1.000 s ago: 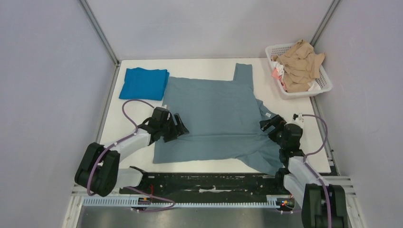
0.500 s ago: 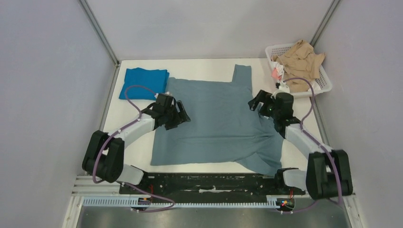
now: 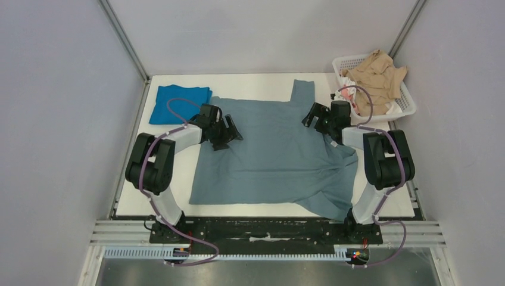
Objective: Fold and stack the t-shirts
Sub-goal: Flatten out the tshirt
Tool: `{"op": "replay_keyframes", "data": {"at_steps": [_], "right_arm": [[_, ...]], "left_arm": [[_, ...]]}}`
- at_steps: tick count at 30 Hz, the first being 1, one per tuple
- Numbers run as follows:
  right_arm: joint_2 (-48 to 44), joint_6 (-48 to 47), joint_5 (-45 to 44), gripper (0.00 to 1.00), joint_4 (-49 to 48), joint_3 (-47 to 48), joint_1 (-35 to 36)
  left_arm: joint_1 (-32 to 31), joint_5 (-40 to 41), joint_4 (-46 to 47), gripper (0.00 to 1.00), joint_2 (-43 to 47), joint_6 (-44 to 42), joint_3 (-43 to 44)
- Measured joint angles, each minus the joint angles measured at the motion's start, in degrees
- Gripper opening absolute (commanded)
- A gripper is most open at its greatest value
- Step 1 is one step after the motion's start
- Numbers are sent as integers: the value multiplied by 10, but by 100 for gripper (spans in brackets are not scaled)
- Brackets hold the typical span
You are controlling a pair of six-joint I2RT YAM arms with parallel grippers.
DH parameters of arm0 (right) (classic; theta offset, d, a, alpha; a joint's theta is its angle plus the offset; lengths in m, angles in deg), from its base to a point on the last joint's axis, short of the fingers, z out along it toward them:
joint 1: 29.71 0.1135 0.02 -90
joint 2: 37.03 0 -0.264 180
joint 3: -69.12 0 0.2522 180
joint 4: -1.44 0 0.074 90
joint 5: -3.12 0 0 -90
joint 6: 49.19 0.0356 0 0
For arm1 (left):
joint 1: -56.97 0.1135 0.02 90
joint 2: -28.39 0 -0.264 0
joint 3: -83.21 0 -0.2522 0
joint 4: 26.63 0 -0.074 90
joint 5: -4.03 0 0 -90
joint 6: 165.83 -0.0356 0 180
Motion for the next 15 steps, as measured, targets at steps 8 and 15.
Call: {"op": "replay_keyframes", "data": {"at_steps": [8, 15], "right_arm": [[57, 26, -62, 98, -13, 63, -10], [128, 35, -125, 98, 37, 176, -19]], "left_arm": [[32, -49, 5, 82, -17, 0, 9], [56, -78, -7, 82, -70, 0, 74]]}}
